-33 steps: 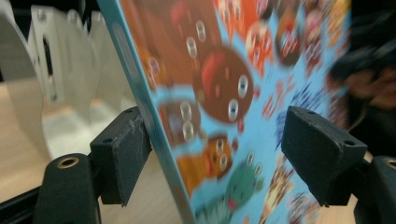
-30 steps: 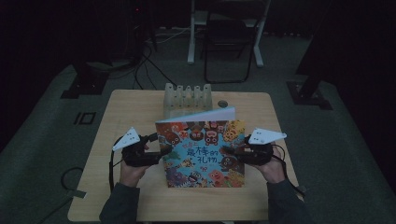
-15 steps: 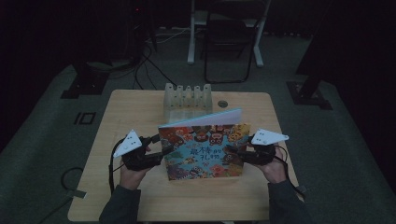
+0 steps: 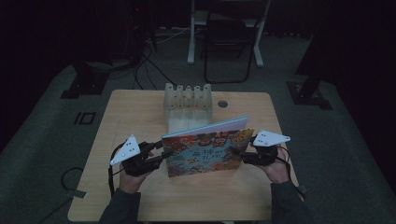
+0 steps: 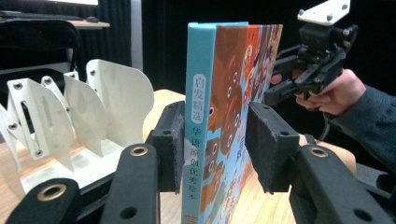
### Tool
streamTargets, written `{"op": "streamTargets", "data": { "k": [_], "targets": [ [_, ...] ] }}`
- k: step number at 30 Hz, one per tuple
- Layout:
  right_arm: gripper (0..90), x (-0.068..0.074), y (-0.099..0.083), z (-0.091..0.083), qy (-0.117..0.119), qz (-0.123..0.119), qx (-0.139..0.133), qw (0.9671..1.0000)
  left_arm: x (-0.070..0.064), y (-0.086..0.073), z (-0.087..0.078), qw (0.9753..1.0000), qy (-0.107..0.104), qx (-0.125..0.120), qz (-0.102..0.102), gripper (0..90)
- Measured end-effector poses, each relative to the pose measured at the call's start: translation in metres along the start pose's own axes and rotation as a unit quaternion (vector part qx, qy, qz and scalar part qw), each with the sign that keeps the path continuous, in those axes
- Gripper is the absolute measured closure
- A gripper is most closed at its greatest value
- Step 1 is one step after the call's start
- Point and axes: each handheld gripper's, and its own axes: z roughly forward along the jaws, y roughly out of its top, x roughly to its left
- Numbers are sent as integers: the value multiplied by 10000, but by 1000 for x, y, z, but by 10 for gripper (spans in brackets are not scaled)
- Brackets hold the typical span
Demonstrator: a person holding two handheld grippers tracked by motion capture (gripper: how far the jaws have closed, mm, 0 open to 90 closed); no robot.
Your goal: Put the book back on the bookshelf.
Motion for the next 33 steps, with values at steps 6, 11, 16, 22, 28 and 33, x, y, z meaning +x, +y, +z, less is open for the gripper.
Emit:
{"op": "streamTargets", "data": {
  "k": [6, 11, 16, 22, 28, 33],
  "targets": [
    [483, 1, -1, -5, -20, -73, 30, 10000, -1, -5, 10, 9999, -33, 158, 13, 538],
    [500, -1, -5, -14, -123, -15, 23, 9999, 0, -7, 14, 9997, -55, 218, 0, 527],
    [506, -5, -12, -22, -198, 92, -4, 9998, 0, -11, 19, 9995, -74, 309, 9, 507],
    [506, -7, -19, -25, -253, 159, 26, 9995, -1, -15, 26, 9993, -110, 349, 57, 519],
    [502, -7, -21, -25, -272, 207, 26, 9994, -4, -16, 30, 9990, -32, 412, 161, 598],
    [502, -7, -22, -26, -285, 212, 17, 9994, -7, -16, 29, 9986, -26, 429, 302, 642]
  ]
}}
